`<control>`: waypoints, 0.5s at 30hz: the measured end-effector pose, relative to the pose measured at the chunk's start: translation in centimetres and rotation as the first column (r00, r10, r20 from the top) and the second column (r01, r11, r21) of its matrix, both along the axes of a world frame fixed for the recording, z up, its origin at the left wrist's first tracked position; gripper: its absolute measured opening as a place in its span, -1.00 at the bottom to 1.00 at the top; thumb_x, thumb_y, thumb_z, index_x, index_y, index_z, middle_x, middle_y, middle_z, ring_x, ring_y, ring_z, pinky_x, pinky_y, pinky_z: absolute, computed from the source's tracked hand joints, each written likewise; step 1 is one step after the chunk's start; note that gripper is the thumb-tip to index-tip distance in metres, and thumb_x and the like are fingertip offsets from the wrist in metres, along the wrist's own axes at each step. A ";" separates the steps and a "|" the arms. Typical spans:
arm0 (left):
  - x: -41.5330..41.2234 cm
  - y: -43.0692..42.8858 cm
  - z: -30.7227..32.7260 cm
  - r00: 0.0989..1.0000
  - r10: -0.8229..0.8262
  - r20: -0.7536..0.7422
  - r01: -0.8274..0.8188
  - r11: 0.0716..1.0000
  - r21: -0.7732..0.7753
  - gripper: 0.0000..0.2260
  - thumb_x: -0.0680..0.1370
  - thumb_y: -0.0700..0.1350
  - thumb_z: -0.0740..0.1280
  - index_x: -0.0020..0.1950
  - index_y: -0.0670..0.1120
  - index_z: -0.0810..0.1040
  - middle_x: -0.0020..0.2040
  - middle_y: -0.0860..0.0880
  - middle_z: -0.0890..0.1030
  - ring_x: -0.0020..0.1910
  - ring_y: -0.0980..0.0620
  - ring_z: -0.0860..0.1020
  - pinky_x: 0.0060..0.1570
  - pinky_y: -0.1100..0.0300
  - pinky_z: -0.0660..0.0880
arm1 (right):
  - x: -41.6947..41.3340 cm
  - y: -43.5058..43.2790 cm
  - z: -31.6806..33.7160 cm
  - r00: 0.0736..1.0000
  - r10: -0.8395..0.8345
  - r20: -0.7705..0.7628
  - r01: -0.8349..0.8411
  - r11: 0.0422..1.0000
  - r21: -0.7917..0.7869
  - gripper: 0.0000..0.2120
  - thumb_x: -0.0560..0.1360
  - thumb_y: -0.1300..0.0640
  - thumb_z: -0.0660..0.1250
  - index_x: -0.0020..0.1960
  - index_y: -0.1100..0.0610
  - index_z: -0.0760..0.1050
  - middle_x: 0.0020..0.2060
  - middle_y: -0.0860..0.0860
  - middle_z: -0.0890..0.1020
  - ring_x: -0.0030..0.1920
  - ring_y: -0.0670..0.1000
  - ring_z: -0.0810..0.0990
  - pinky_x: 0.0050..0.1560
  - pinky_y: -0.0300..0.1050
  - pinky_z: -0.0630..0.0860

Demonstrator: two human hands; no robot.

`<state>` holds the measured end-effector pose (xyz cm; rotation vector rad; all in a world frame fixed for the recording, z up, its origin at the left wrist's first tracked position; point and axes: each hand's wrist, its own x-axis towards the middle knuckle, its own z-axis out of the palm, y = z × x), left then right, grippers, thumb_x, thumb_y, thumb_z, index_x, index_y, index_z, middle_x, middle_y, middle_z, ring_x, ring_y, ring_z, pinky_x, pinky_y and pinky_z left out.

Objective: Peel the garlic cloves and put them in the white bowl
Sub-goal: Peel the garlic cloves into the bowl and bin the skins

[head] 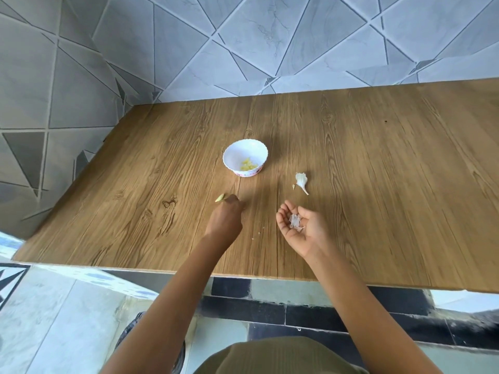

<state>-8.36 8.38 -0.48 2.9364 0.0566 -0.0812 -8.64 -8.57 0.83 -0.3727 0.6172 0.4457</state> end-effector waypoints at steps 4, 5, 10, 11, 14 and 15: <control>-3.2 -2.3 -0.4 0.991 -0.132 0.028 0.132 0.991 0.018 -0.49 0.45 -0.51 0.16 0.30 -0.13 0.50 0.17 -0.09 0.50 -0.03 -0.02 0.57 -0.13 0.21 0.56 | -0.1 -0.2 -0.2 1.000 0.000 0.009 0.000 1.000 -0.020 -0.71 0.63 0.24 0.06 -0.07 0.34 0.51 -0.18 0.15 0.55 -0.15 0.04 0.55 -0.12 -0.12 0.53; -3.7 -2.7 -0.5 0.985 -0.171 0.030 0.171 0.985 0.001 -0.47 0.45 -0.51 0.16 0.33 -0.11 0.49 0.16 -0.07 0.51 -0.04 -0.01 0.57 -0.13 0.21 0.57 | -0.1 -0.2 -0.1 1.000 0.000 0.011 0.001 1.000 -0.025 -0.71 0.63 0.24 0.06 -0.07 0.34 0.51 -0.18 0.15 0.55 -0.16 0.04 0.55 -0.12 -0.12 0.53; -2.7 -2.0 -0.4 0.952 -0.289 0.099 0.300 0.946 -0.126 -0.49 0.39 -0.55 0.17 0.21 -0.17 0.59 0.15 -0.11 0.60 0.04 -0.05 0.61 0.02 0.13 0.57 | -0.2 -0.5 0.0 1.000 -0.013 0.003 0.013 1.000 -0.023 -0.72 0.63 0.24 0.06 -0.06 0.34 0.50 -0.18 0.15 0.56 -0.15 0.05 0.56 -0.14 -0.11 0.52; -2.1 -1.8 -0.4 0.945 -0.301 0.127 0.318 0.938 -0.137 -0.49 0.37 -0.56 0.17 0.18 -0.18 0.61 0.14 -0.12 0.61 0.05 -0.07 0.61 0.04 0.11 0.57 | -0.2 -0.5 0.0 1.000 -0.013 0.000 0.013 1.000 -0.024 -0.72 0.63 0.24 0.06 -0.06 0.34 0.50 -0.18 0.15 0.56 -0.15 0.05 0.56 -0.14 -0.11 0.52; -1.2 -1.5 -0.5 0.919 -0.368 0.143 0.385 0.914 -0.126 -0.47 0.34 -0.56 0.16 0.15 -0.16 0.63 0.14 -0.11 0.63 0.06 -0.08 0.62 0.04 0.01 0.58 | -0.4 -0.5 -0.1 1.000 -0.016 -0.009 0.015 1.000 -0.022 -0.72 0.63 0.24 0.06 -0.07 0.34 0.51 -0.18 0.15 0.56 -0.15 0.05 0.56 -0.14 -0.11 0.52; -1.4 -1.5 -0.6 0.911 -0.387 0.142 0.404 0.907 -0.120 -0.47 0.34 -0.56 0.16 0.15 -0.15 0.63 0.15 -0.10 0.62 0.07 -0.07 0.62 0.04 0.01 0.58 | -0.5 -0.6 -0.1 1.000 -0.018 -0.011 0.018 1.000 -0.018 -0.71 0.63 0.24 0.06 -0.07 0.34 0.51 -0.18 0.15 0.56 -0.15 0.05 0.56 -0.13 -0.11 0.53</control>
